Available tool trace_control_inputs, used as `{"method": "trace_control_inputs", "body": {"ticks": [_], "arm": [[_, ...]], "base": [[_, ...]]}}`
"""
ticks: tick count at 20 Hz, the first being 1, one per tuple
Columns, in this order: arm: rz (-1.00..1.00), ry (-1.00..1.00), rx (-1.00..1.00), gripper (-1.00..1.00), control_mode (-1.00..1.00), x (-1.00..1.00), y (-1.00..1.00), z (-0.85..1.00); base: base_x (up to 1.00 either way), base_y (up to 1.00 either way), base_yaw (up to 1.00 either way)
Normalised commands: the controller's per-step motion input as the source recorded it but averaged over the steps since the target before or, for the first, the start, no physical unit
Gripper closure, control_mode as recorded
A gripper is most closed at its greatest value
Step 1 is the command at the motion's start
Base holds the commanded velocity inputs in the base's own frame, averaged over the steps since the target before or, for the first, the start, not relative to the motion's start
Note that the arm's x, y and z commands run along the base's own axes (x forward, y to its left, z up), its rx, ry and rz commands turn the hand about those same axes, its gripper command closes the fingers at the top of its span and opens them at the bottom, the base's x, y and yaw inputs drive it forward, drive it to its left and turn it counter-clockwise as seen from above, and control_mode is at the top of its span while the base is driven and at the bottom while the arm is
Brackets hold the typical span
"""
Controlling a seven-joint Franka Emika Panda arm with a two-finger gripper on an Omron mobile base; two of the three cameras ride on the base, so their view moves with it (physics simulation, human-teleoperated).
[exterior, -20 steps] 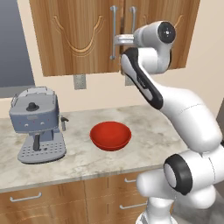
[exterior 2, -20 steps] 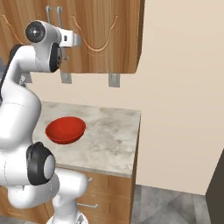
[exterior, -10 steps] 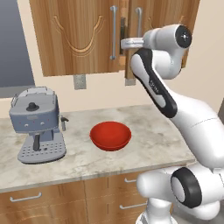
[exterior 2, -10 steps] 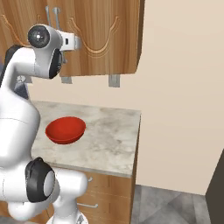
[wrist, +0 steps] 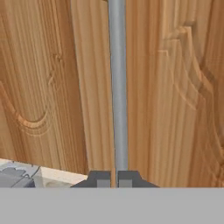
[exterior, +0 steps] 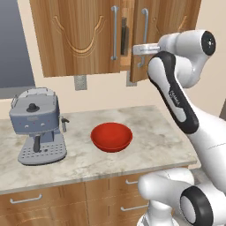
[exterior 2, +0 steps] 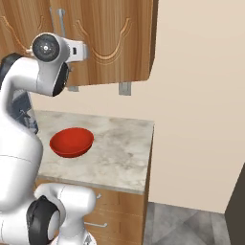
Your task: Open the cabinet. Pick the apple and mango from the cabinet and place them into the bowl. Then close the cabinet.
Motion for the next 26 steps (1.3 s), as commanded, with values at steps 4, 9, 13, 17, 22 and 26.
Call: {"method": "trace_control_inputs", "body": {"ticks": [4, 9, 13, 17, 22, 26], "arm": [[0.06, -0.04, 0.0, 1.0, -1.0, -0.74, -0.06, 0.0], [0.05, -0.04, 0.0, 1.0, -1.0, -0.68, -0.01, 0.0], [0.0, 0.0, 0.0, 1.0, -1.0, -0.26, 0.27, 0.0], [0.0, 0.01, -0.02, 1.0, -1.0, 0.0, 0.53, 0.0], [0.01, 0.01, -0.14, 1.0, -1.0, 0.0, 0.54, -0.08], [0.01, 0.0, -0.19, 1.0, -1.0, 0.12, 0.34, -0.28]], "base": [[0.0, 0.0, 0.0], [0.0, 0.0, 0.0], [0.0, 0.0, 0.0], [0.0, 0.0, 0.0], [0.0, 0.0, 0.0], [0.0, 0.0, 0.0]]}}
